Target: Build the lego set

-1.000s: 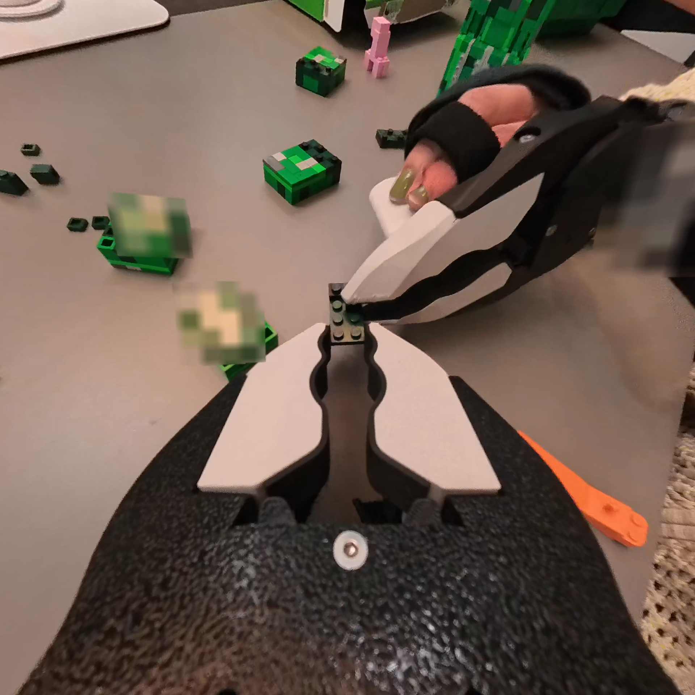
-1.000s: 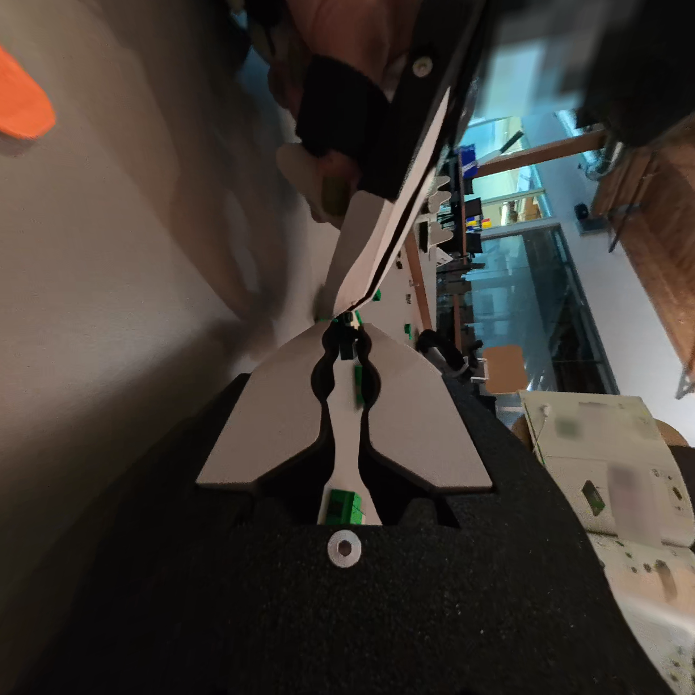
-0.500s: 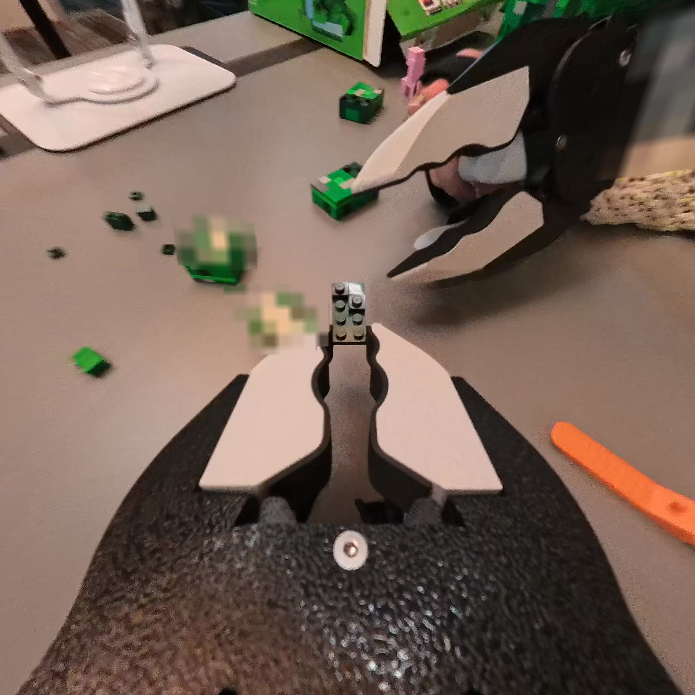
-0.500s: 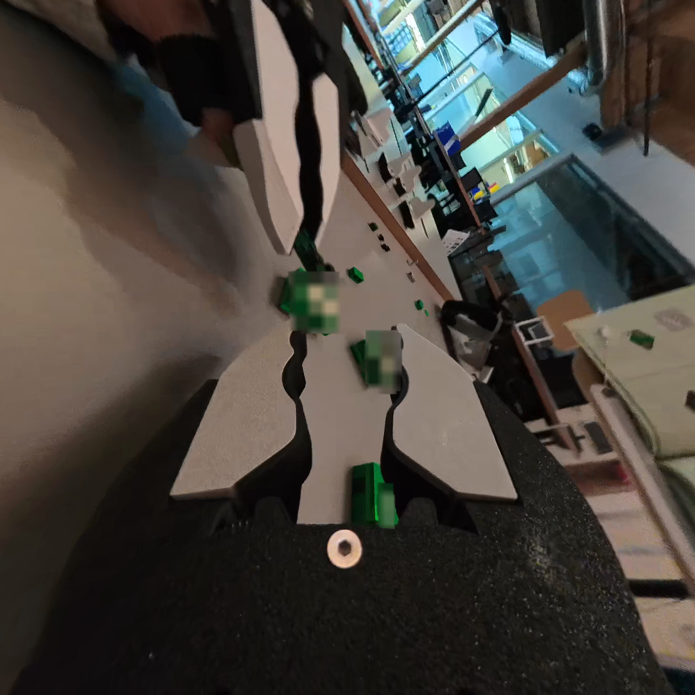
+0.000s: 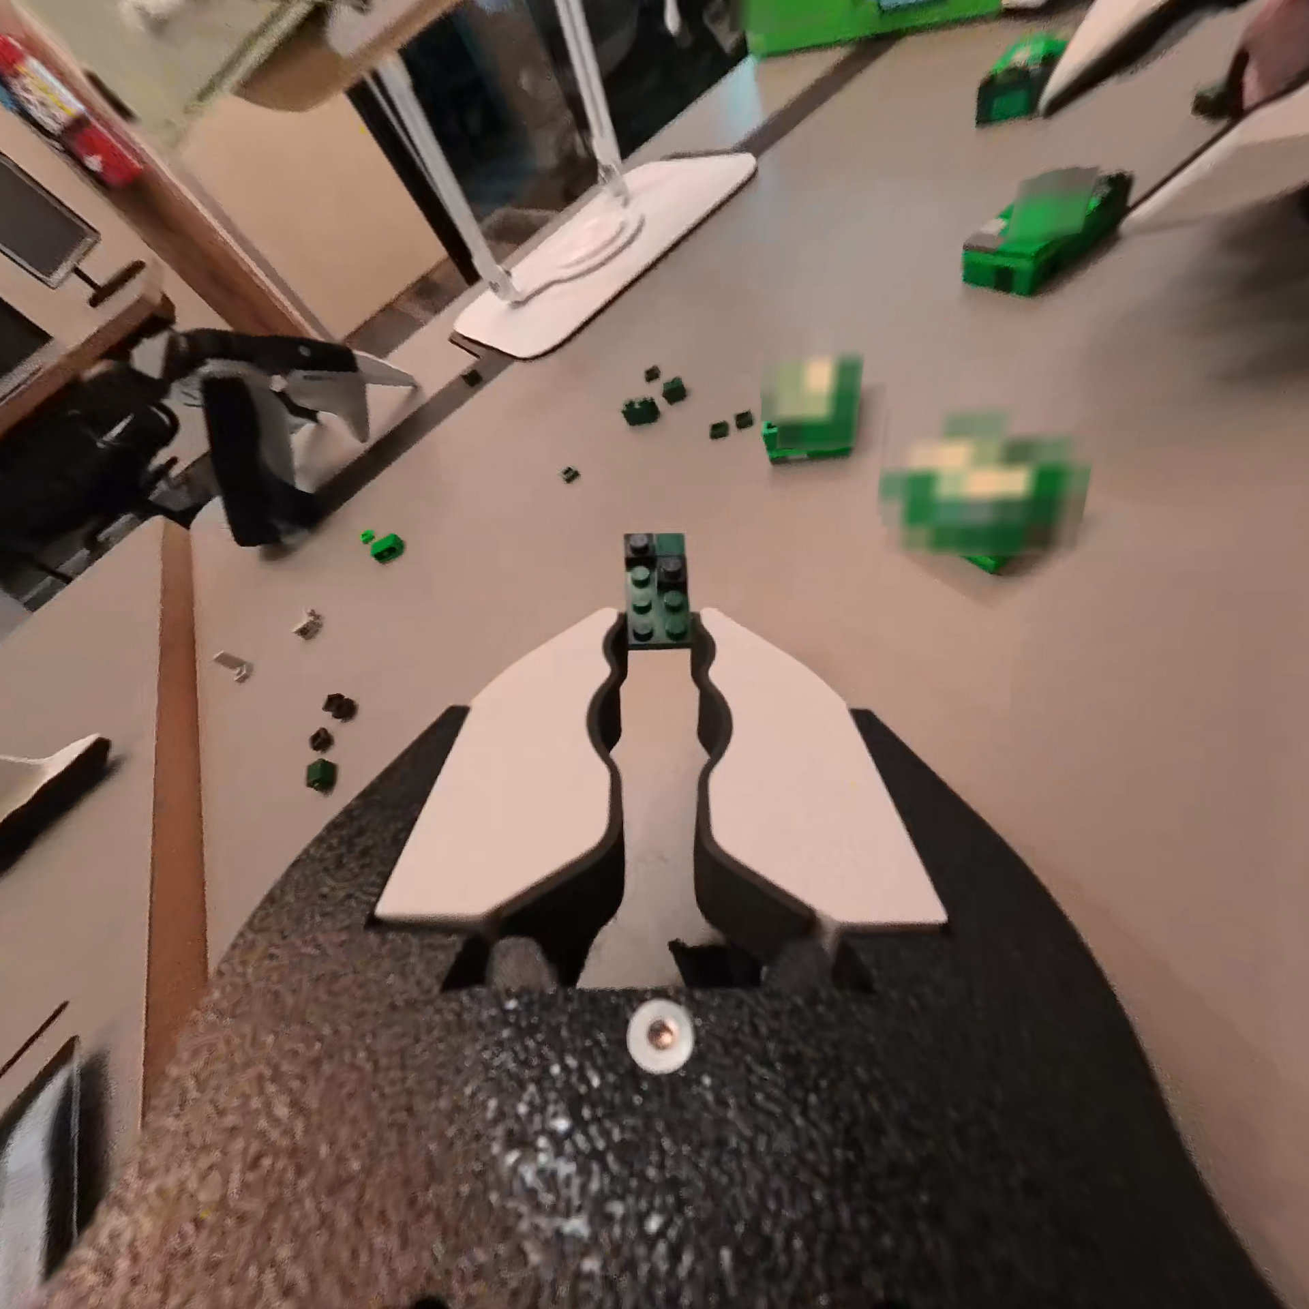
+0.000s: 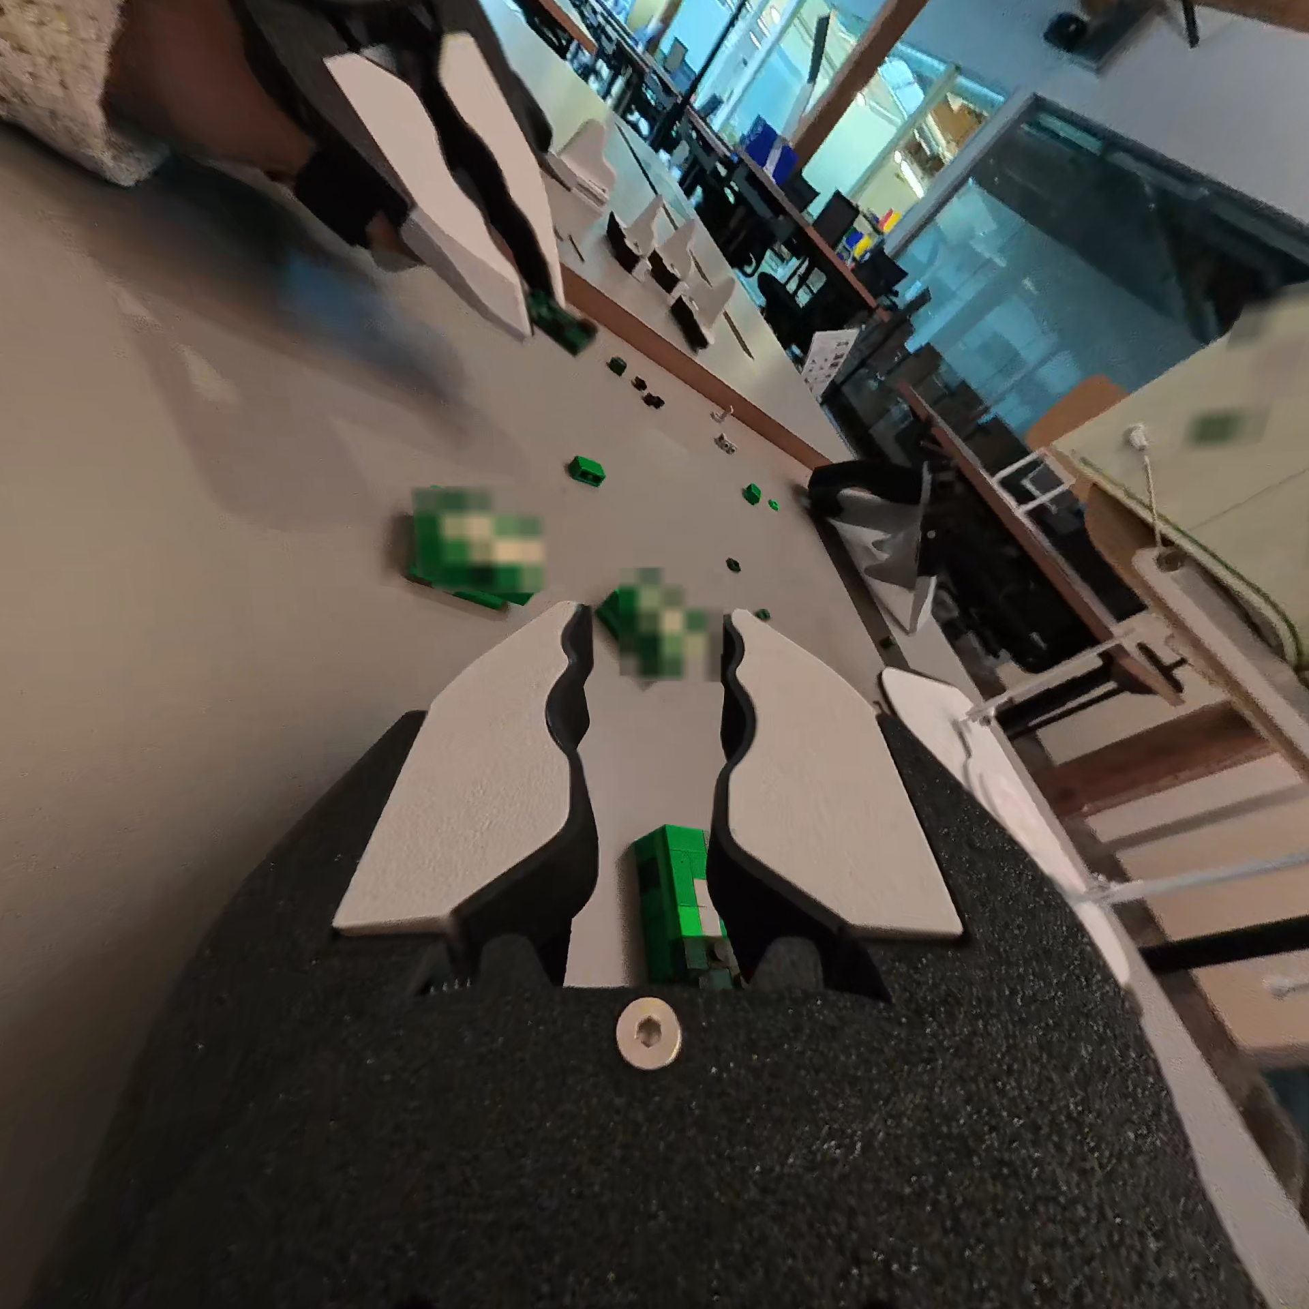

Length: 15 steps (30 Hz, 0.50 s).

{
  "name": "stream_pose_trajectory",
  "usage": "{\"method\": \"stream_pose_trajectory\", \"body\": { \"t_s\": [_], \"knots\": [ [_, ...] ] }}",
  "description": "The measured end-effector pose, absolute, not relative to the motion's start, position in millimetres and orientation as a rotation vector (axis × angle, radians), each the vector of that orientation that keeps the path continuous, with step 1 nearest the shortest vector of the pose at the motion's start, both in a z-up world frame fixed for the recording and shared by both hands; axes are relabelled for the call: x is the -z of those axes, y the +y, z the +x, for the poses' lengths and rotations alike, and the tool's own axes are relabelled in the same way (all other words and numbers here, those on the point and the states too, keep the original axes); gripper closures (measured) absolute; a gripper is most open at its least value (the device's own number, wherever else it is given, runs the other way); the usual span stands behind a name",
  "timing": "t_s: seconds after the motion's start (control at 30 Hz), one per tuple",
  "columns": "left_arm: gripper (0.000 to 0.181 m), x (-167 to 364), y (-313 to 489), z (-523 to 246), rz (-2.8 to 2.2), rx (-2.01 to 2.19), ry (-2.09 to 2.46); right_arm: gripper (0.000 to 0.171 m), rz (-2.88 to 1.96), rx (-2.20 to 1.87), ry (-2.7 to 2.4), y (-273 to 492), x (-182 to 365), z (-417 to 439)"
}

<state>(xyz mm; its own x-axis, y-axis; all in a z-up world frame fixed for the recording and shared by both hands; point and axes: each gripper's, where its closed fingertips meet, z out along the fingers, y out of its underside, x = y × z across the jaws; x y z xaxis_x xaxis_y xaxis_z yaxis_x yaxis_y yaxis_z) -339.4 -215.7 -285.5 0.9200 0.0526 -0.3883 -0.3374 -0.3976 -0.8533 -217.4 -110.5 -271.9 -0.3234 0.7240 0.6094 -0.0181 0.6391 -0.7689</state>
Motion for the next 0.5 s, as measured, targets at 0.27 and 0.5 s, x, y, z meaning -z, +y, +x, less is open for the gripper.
{"method": "stream_pose_trajectory", "body": {
  "t_s": [0.27, 0.5],
  "knots": [
    [0.165, 281, -219, -338, -1.897, -0.435, 0.230, 0.152, -1.127, -0.918, -1.861, -75, 251, -276],
    [0.165, 288, -215, -326, -1.923, -0.419, 0.319, 0.164, -1.837, -0.998, -2.199, -49, 294, -338]
  ]
}}
